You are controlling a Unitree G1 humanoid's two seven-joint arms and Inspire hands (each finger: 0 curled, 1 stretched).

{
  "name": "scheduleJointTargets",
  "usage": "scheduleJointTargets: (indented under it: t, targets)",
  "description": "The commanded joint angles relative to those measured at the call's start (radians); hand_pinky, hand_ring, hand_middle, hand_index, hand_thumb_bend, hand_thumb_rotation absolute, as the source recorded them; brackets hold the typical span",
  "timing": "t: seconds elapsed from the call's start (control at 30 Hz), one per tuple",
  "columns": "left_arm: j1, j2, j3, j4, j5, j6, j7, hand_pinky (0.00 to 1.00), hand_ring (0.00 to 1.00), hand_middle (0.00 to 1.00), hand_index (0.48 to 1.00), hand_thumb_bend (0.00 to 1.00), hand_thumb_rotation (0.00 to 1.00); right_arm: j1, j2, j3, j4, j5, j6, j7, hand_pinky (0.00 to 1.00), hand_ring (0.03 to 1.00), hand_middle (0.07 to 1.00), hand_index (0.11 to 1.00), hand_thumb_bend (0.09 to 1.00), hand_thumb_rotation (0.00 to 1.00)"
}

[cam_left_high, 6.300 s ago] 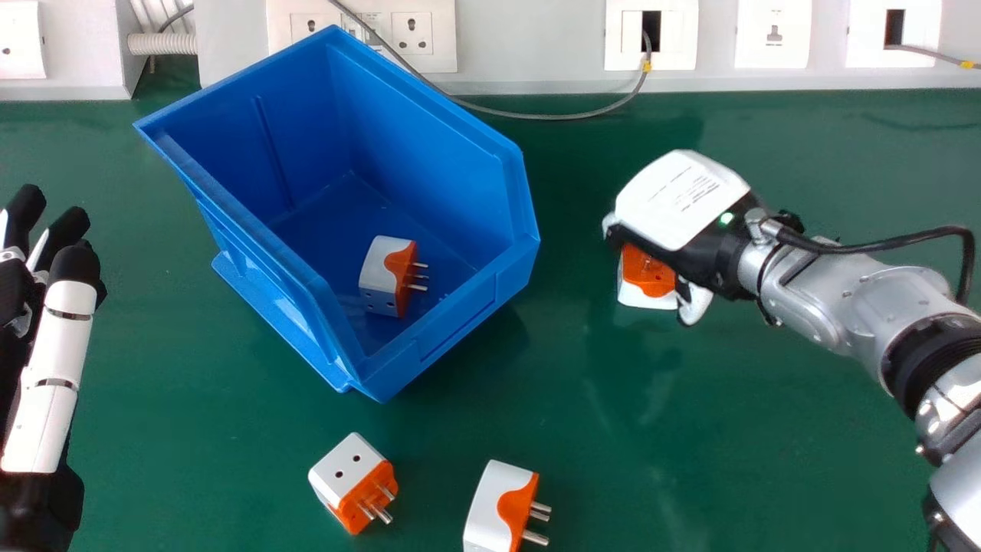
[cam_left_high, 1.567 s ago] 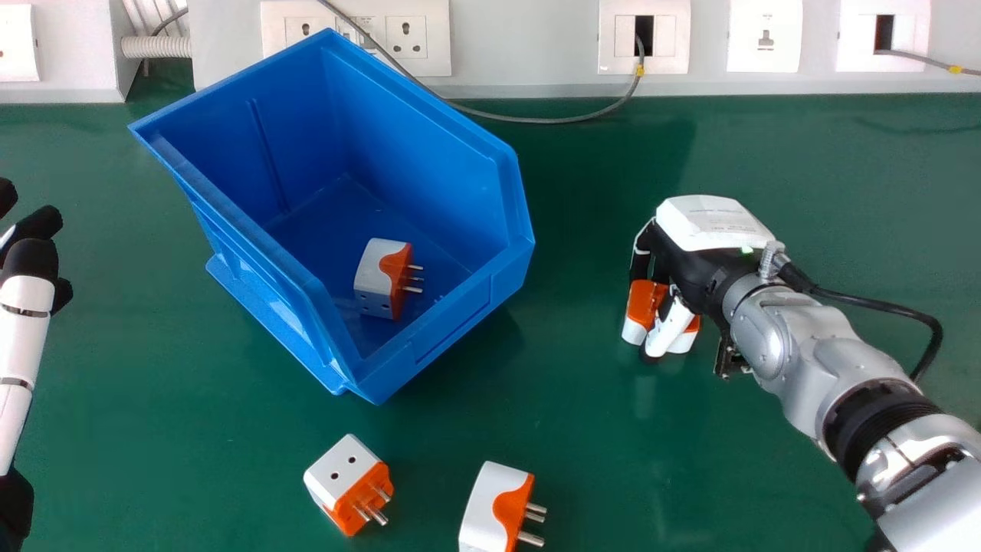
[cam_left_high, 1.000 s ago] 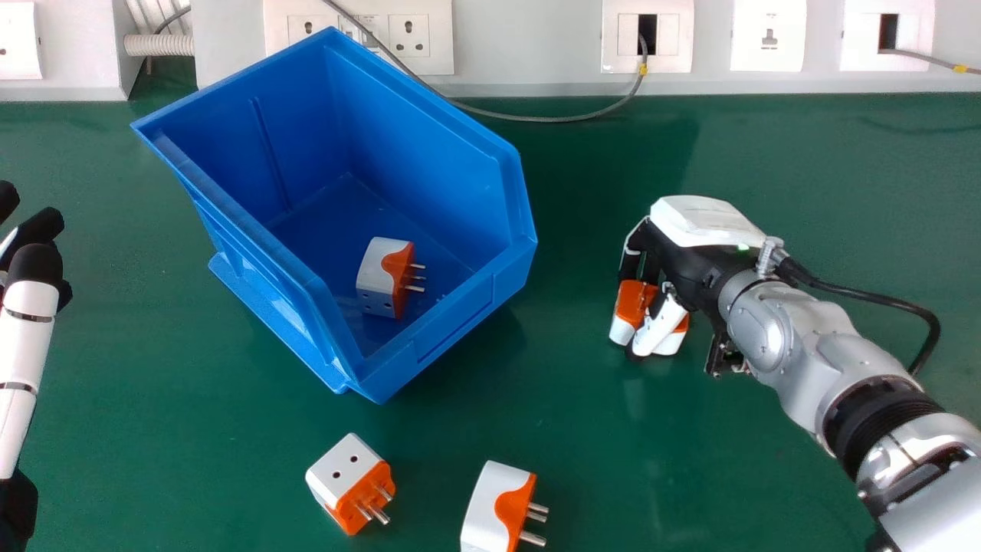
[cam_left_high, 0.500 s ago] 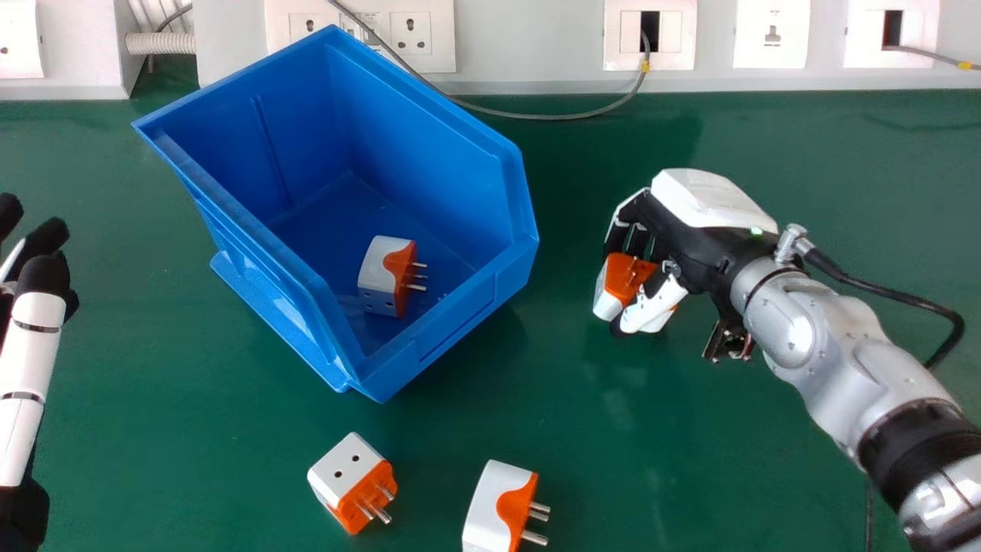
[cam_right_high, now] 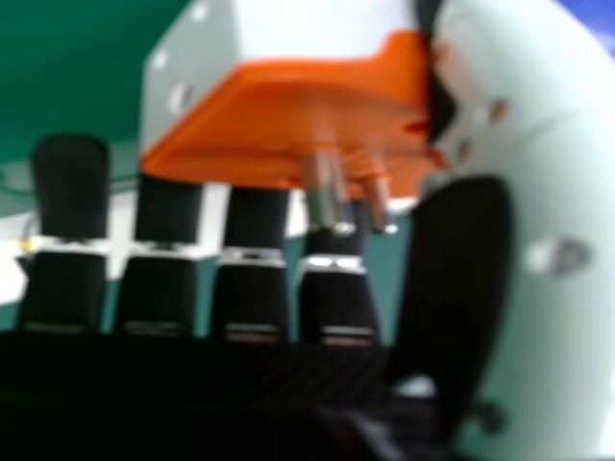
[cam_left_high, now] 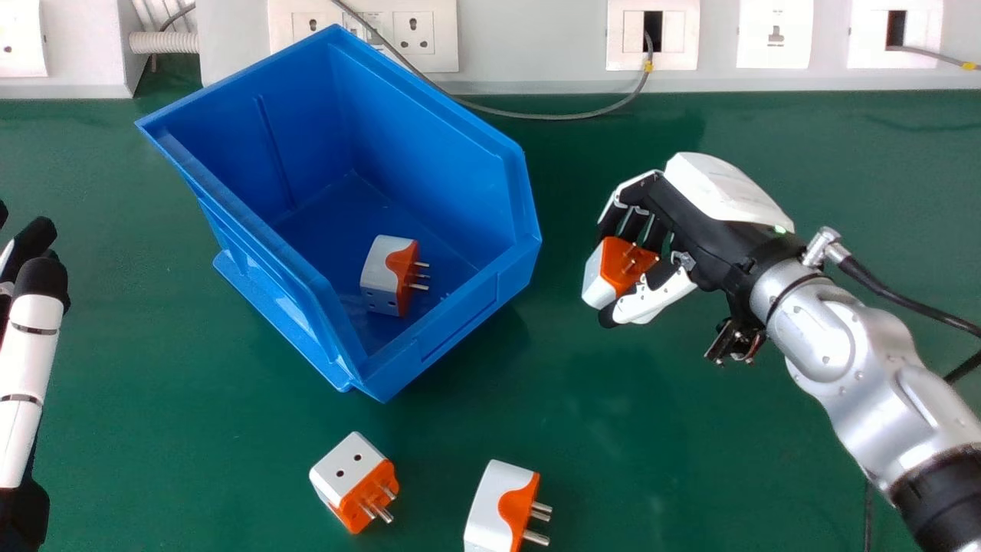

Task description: Pick all objects and put in blue box

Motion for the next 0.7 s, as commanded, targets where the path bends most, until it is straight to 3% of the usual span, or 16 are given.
scheduleJointTargets:
  t: [0.0, 0.4, 0.67]
  targets:
    - [-0.002, 0.000, 0.004, 0.002, -0.013, -0.032, -0.002, 0.96, 0.97, 0.95, 0.986, 0.53, 0.77, 0.032, -0.020, -0.036, -0.111, 0.029, 0.005, 0.017, 0.31, 0.396, 0.488, 0.533, 0.489, 0.00]
    - [-0.011, -0.006, -0.009, 0.018, -0.008, -0.043, 0.006, 0.95, 0.96, 0.95, 0.986, 0.54, 0.76, 0.223, -0.035, -0.093, -0.537, 0.066, 0.065, 0.147, 0.30, 0.398, 0.490, 0.544, 0.487, 0.00]
    - [-0.017, -0.012, -0.021, 0.022, -0.003, -0.044, 0.013, 0.95, 0.96, 0.95, 0.985, 0.54, 0.76, 0.252, -0.026, -0.100, -0.682, 0.094, 0.104, 0.230, 0.30, 0.401, 0.494, 0.548, 0.487, 0.00]
